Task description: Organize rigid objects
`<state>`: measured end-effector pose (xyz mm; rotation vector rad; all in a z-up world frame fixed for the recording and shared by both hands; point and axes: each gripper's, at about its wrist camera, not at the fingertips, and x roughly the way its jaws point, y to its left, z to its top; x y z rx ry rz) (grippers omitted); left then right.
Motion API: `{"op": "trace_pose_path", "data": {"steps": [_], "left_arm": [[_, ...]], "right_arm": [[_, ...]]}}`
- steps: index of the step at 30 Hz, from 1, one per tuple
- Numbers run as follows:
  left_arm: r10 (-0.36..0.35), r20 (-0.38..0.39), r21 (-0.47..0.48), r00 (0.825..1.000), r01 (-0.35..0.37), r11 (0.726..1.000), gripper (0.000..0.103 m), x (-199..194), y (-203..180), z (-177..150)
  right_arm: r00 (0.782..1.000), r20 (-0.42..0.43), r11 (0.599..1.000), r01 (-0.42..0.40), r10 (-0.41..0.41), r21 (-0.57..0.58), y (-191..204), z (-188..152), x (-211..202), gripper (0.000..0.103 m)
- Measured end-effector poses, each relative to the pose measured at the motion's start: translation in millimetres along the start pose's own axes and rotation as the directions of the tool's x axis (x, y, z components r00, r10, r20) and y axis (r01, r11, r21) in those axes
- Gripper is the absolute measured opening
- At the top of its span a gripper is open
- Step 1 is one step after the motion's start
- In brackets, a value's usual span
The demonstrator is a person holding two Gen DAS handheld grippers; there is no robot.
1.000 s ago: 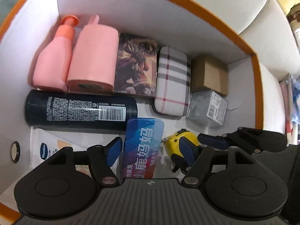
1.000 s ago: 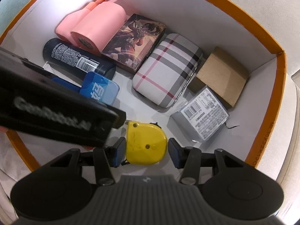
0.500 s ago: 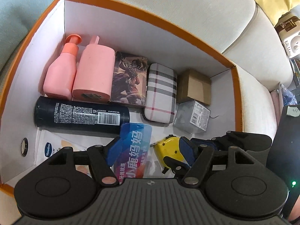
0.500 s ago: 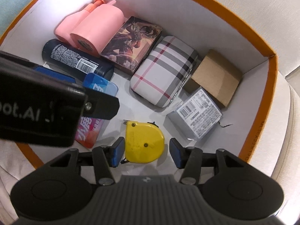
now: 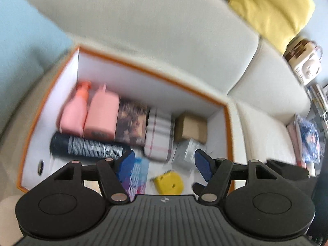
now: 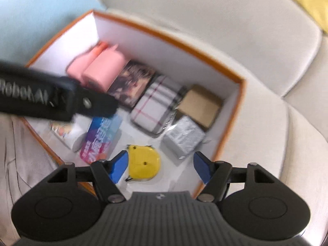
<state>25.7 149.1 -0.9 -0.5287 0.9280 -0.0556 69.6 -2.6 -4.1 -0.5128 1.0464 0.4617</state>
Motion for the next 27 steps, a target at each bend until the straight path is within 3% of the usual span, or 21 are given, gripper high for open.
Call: {"op": "trace_pose_path", "data": {"steps": [3,5,9,12,17,20,21,25,27], "left_arm": [[0.02,0.122,0.044,0.992,-0.026,0.999,0.078,-19,-15,-6],[0.04,0.21,0.078,0.977,-0.057,0.995,0.078,-34,-25,-11],[0.08,0.363,0.155,0.928,-0.145,0.977,0.078,-58,-44,-23],[0.085,0.467,0.218,0.88,-0.208,0.953,0.078,-70,-60,-36],[0.075,0.563,0.246,0.823,-0.253,0.936,0.078,-88,-75,-53],[0.11,0.607,0.231,0.787,-0.307,0.923,0.082,-91,-84,-63],[0.115,0.612,0.233,0.782,-0.317,0.919,0.088,-92,-86,-67],[0.127,0.613,0.247,0.78,-0.342,0.907,0.095,-90,-89,-85],[0.128,0.599,0.276,0.79,-0.354,0.893,0.095,-86,-91,-92]], "right_arm": [[0.996,0.086,0.998,0.028,-0.032,0.057,-10,-12,-23,0.068],[0.988,0.145,0.993,0.042,-0.058,0.111,-18,-21,-42,0.068],[0.959,0.271,0.972,0.019,-0.083,0.233,-33,-35,-70,0.071],[0.923,0.36,0.947,0.01,-0.132,0.322,-41,-49,-100,0.074],[0.862,0.462,0.916,0.008,-0.209,0.4,-38,-69,-116,0.079],[0.832,0.497,0.899,0.007,-0.248,0.438,-34,-83,-120,0.081],[0.824,0.508,0.895,-0.001,-0.251,0.446,-32,-87,-123,0.082],[0.802,0.534,0.892,-0.005,-0.267,0.453,-26,-99,-123,0.085],[0.793,0.546,0.896,0.0,-0.271,0.445,-23,-105,-124,0.087]]}}
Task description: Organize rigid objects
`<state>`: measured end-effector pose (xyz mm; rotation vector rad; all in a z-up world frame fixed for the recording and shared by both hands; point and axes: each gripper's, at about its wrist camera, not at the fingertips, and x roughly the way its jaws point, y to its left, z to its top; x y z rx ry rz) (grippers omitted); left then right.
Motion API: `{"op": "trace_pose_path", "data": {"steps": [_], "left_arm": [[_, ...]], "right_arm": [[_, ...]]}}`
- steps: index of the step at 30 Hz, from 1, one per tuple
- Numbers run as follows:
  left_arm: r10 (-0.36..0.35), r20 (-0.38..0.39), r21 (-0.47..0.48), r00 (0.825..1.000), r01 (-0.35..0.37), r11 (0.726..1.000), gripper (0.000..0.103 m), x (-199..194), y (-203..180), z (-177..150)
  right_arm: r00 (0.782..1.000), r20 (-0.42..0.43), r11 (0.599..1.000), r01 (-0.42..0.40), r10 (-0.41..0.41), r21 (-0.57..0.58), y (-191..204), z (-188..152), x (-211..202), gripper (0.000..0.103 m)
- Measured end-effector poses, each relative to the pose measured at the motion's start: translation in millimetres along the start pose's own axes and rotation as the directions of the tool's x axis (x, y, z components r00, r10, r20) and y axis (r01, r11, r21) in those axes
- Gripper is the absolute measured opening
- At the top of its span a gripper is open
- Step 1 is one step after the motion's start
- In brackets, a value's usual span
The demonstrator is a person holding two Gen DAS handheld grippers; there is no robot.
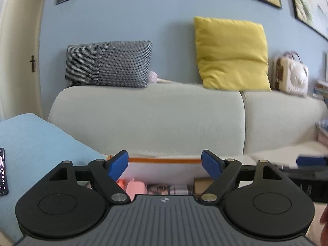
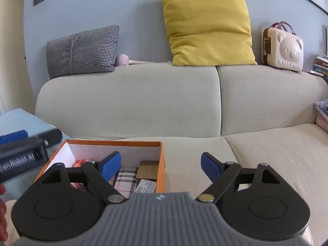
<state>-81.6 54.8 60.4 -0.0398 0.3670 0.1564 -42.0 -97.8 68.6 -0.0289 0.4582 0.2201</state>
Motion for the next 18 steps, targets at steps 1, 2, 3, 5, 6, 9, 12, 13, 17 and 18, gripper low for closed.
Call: {"op": "trace_pose_path", "data": {"steps": [1,2,3,5,6,9,12,13,17,18], "left_arm": [[-0.007,-0.01,0.019,1.0,0.008,1.0,0.094,-1,-2,-4],[-0.009,-0.019,0.028,1.0,0.009,1.0,0.094,-1,-3,-8],[-0.011,-0.027,0.029,1.0,0.012,1.0,0.095,-1,-4,-11],[-0.004,-0.053,0.014,0.999,0.005,1.0,0.095,0,-4,-17],[0.0,-0.065,0.006,0.998,0.0,1.0,0.095,1,-4,-20],[0.003,-0.097,-0.006,0.995,-0.004,1.0,0.096,3,-3,-27],[0.004,-0.116,-0.009,0.993,-0.005,1.0,0.096,5,-5,-33],[0.007,-0.119,-0.006,0.993,-0.007,1.0,0.096,5,-6,-34],[0.024,-0.123,0.02,0.992,-0.022,1.0,0.096,4,-11,-40],[0.029,-0.121,0.02,0.992,-0.027,0.999,0.096,4,-11,-41]], "right_arm": [[1.0,0.006,1.0,-0.002,0.002,-0.005,0,-3,-1,0.087],[1.0,0.01,1.0,0.0,0.0,-0.009,0,-5,-4,0.087],[1.0,0.011,1.0,0.007,-0.007,-0.013,-1,-7,-5,0.087],[1.0,0.008,1.0,0.015,-0.014,-0.014,-4,-13,-6,0.087],[1.0,0.003,1.0,0.022,-0.022,-0.012,-6,-15,-5,0.087],[0.999,-0.015,0.999,0.045,-0.045,0.004,-14,-20,-1,0.088],[0.997,-0.032,0.997,0.068,-0.067,0.035,-21,-23,4,0.089],[0.997,-0.038,0.996,0.073,-0.072,0.043,-22,-25,6,0.089],[0.996,-0.041,0.997,0.075,-0.073,0.031,-22,-31,9,0.089],[0.997,-0.038,0.997,0.07,-0.069,0.026,-22,-32,9,0.089]]}}
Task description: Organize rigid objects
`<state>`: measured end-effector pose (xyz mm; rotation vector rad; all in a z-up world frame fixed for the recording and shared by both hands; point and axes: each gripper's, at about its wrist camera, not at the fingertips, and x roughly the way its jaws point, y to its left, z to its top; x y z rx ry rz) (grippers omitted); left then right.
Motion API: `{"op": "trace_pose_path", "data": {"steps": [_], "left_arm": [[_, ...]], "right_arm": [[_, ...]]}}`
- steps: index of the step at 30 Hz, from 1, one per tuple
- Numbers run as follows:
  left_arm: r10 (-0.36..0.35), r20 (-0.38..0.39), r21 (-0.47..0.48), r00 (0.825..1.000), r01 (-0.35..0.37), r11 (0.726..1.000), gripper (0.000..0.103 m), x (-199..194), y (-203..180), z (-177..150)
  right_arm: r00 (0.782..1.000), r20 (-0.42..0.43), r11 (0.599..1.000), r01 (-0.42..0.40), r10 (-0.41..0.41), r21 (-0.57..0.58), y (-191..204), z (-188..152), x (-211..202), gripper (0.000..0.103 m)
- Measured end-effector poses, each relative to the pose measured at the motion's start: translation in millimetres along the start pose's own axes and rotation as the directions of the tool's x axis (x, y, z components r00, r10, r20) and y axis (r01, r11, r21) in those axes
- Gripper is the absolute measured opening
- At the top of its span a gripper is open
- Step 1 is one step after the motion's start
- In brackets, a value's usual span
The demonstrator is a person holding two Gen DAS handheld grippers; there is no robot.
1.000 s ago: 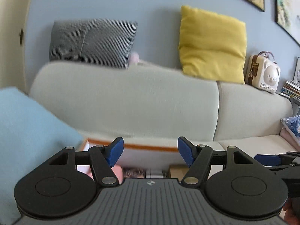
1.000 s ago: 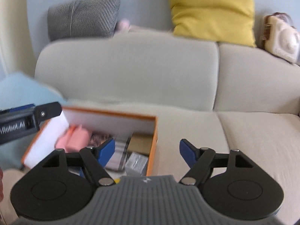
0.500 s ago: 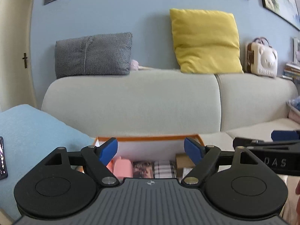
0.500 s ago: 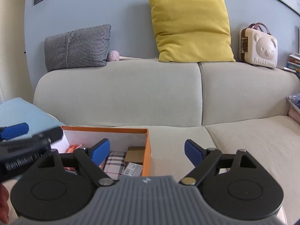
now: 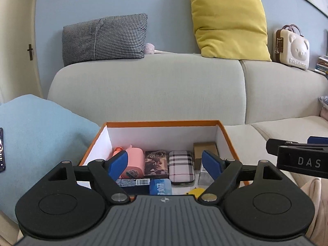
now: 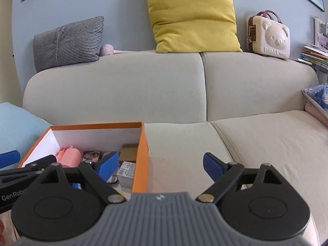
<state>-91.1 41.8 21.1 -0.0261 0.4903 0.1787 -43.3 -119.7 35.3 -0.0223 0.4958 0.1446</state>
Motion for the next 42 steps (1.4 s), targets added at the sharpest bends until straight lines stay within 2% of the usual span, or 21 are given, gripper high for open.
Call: {"op": "trace_pose_path", "data": {"steps": [5,10,21,42], "left_arm": [[0.025,0.034,-0.025,0.999,-0.024,0.999,0.096,-3,4,2],[0.026,0.053,-0.032,0.998,-0.024,0.999,0.096,-6,6,3],[0.016,0.044,-0.012,0.999,-0.016,1.0,0.096,-5,1,1],[0.029,0.018,-0.038,0.999,-0.029,0.999,0.096,-4,8,0]], "right_arm": [[1.0,0.02,1.0,-0.007,0.007,-0.011,-1,-3,-3,0.09],[1.0,-0.002,1.0,-0.002,0.002,0.004,-6,-4,0,0.09],[1.0,0.003,1.0,0.0,0.0,0.002,-8,-7,-1,0.091],[1.0,-0.023,1.0,-0.002,0.002,0.005,-11,-11,0,0.091]]}}
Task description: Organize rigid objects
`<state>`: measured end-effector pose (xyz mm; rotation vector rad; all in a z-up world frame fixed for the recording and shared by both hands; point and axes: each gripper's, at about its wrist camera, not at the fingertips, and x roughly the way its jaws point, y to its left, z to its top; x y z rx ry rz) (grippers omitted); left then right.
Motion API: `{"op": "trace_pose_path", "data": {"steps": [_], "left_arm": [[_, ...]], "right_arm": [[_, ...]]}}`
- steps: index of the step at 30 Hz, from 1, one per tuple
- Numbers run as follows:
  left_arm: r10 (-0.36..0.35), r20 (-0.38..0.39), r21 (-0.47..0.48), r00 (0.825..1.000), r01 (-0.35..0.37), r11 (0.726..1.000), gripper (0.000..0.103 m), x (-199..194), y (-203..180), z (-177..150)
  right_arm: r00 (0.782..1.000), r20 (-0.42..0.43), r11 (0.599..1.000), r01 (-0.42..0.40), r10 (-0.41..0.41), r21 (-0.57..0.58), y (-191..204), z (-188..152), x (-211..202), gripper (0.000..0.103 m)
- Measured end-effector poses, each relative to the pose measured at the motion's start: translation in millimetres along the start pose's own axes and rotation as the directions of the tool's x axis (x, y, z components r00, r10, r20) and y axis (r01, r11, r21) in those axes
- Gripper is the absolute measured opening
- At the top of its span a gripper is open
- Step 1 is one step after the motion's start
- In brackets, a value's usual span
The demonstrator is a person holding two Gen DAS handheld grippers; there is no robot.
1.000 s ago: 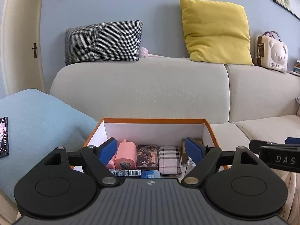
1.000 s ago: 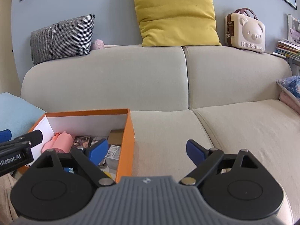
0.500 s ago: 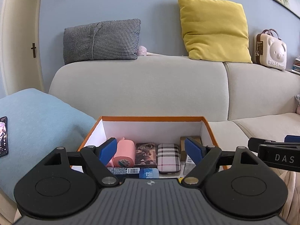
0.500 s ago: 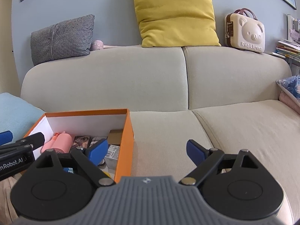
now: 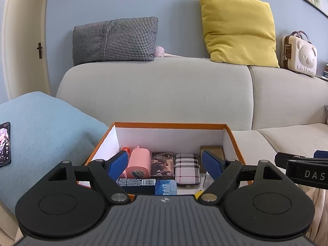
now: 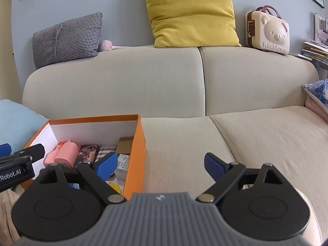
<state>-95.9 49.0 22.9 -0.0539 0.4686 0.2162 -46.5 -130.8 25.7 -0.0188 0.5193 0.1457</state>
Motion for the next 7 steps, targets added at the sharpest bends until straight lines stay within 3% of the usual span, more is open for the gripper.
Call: {"op": "trace_pose_path", "data": {"steps": [7], "left_arm": [[-0.002,-0.004,-0.004,1.0,0.002,1.0,0.096,0.2,0.2,-0.9]], "right_arm": [[1.0,-0.011,1.0,0.0,0.0,0.004,-0.4,-1.8,0.9,0.091]]}}
